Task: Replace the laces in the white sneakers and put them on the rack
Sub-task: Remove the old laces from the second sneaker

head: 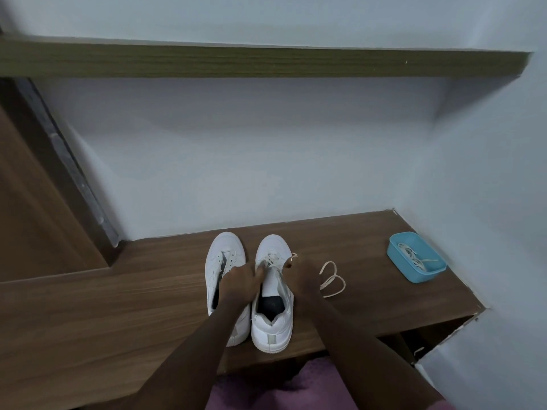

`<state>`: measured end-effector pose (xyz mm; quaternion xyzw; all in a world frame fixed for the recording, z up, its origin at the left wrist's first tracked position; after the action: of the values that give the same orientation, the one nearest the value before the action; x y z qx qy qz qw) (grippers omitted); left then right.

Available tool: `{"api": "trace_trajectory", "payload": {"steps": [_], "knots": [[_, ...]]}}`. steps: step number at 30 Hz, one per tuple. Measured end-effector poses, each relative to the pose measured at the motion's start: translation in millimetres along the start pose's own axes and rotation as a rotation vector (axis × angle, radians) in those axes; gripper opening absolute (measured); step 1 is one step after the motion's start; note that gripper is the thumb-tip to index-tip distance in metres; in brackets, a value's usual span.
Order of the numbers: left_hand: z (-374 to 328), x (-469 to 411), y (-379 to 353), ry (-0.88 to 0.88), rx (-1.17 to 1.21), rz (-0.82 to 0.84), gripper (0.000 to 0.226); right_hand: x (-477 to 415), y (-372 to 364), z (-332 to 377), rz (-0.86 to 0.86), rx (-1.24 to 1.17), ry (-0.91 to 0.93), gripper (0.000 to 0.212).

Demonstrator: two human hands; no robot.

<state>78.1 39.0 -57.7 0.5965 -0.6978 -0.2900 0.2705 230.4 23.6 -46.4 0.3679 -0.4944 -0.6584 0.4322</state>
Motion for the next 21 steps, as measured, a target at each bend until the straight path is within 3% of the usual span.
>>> {"api": "trace_trajectory", "payload": {"steps": [4,6,7,13,21], "knots": [[4,-8,-8,-0.009,0.13,0.144,0.036,1,0,2,0.061,0.024,0.049,0.022],[4,-10,-12,-0.025,0.116,0.181,0.036,2,7,8,-0.024,0.048,0.084,0.022],[5,-11,-12,-0.011,0.14,0.159,0.033,1,10,9,-0.062,0.065,0.1,0.02],[9,-12,-1,0.044,0.243,-0.067,0.012,0,-2,4,0.079,0.038,0.059,0.018],[-1,-9,5,-0.159,0.072,-0.184,0.027,-2,2,-8,0.023,-0.052,-0.116,0.021]]}}
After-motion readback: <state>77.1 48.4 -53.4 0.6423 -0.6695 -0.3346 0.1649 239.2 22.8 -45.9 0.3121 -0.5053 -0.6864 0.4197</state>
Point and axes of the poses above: each hand's wrist, its own x-axis away from the middle knuckle, its own y-axis out of the back of the hand, z = x × y, the point moved 6 cm from there along -x, towards the middle knuckle, and after that the axes turned 15 degrees about x, right-handed, at the moved point
